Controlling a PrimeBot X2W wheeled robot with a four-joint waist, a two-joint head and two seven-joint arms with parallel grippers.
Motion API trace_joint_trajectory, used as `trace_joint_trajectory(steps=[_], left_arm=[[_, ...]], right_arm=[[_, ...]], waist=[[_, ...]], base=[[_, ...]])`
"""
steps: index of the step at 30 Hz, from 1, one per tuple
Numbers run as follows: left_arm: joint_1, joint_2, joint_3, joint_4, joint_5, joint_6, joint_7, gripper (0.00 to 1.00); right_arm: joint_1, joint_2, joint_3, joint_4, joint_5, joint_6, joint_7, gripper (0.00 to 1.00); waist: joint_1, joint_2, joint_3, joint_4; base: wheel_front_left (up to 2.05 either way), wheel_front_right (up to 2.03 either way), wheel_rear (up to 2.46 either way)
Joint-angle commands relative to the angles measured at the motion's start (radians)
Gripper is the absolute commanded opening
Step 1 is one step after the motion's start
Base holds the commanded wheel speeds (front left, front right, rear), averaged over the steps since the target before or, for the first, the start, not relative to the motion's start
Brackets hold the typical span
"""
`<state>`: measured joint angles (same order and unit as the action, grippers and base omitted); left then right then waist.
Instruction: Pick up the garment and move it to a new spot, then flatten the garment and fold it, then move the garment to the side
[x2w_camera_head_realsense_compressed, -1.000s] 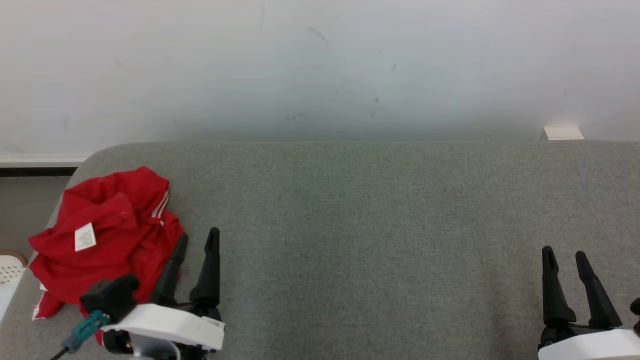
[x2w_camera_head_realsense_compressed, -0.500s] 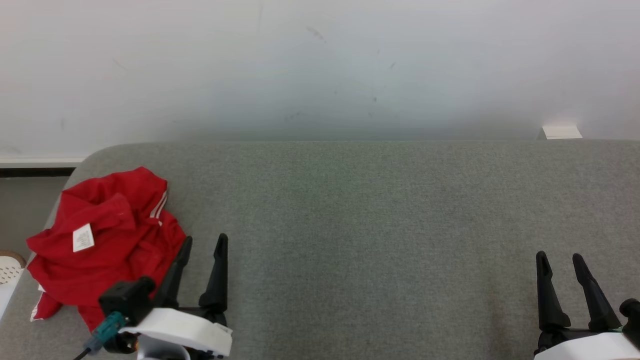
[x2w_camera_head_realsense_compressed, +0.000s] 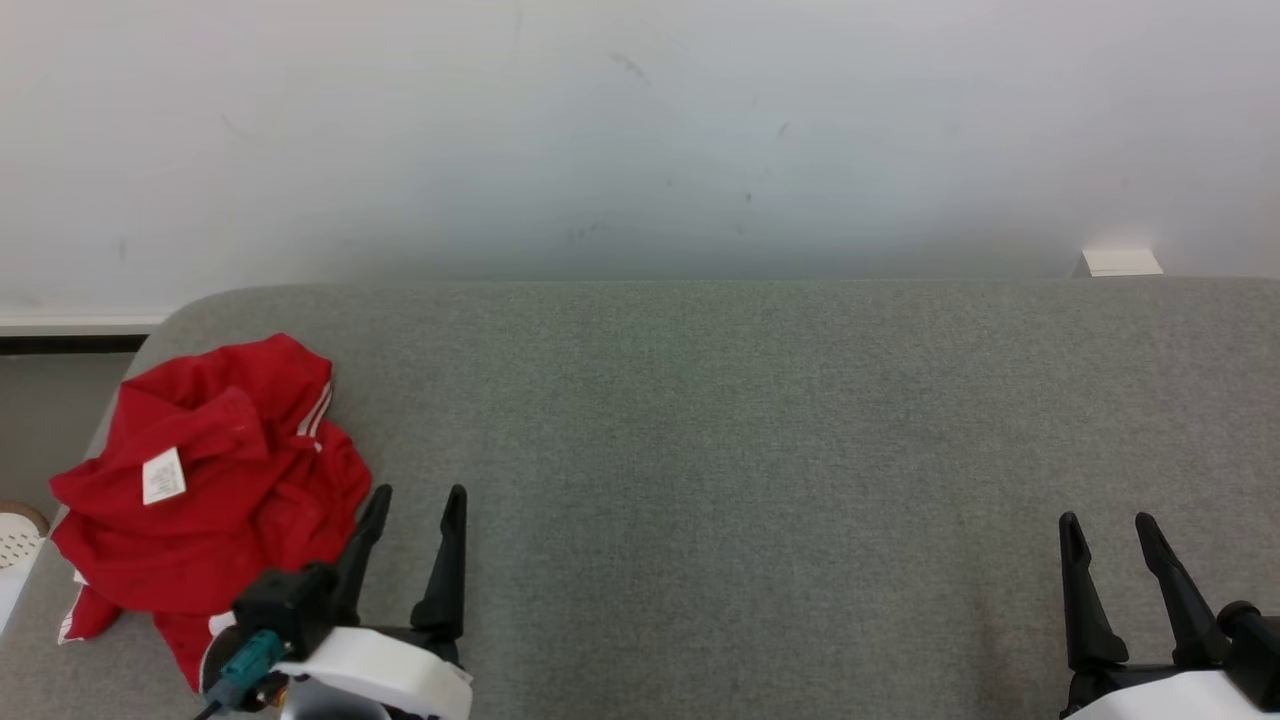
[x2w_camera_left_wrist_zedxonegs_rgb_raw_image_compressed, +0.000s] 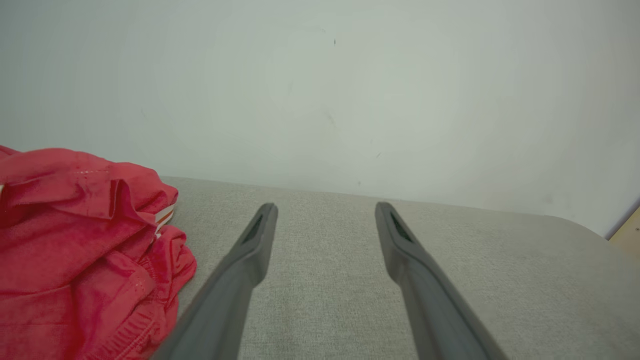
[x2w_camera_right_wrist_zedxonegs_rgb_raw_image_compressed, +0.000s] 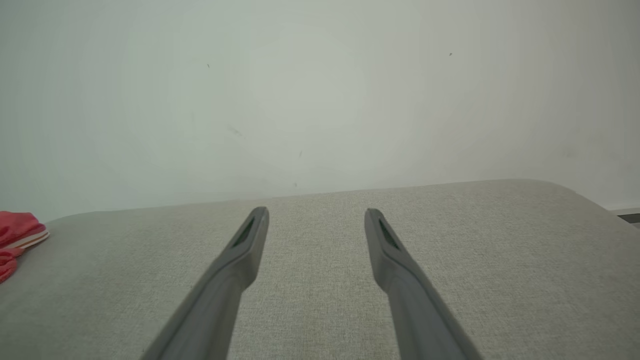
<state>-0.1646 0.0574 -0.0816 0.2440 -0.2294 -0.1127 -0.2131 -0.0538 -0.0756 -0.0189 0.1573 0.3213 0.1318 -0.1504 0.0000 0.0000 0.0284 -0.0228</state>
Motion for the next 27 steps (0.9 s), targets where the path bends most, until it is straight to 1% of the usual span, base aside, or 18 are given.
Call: trace_joint_trajectory(steps=[1, 24, 27], left_arm=[[-0.011, 0.006, -0.001, 0.004, 0.034, 0.007, -0.012, 1.0], [-0.015, 0.0, 0.009, 0.054, 0.182, 0.017, -0.052, 1.0], [-0.014, -0.001, 0.011, 0.057, 0.184, 0.017, -0.052, 1.0]], right_arm=[[0.008, -0.003, -0.003, -0.007, -0.026, -0.002, 0.001, 1.0], [0.023, 0.009, -0.01, -0.016, -0.142, -0.002, -0.019, 1.0], [0.025, 0.01, -0.012, -0.017, -0.143, -0.002, -0.021, 1.0]], waist=[[0.0, 0.0, 0.0, 0.0], [0.0, 0.0, -0.001, 0.001], [0.0, 0.0, -0.001, 0.004]], base=[[0.0, 0.0, 0.0], [0.0, 0.0, 0.0], [0.0, 0.0, 0.0]])
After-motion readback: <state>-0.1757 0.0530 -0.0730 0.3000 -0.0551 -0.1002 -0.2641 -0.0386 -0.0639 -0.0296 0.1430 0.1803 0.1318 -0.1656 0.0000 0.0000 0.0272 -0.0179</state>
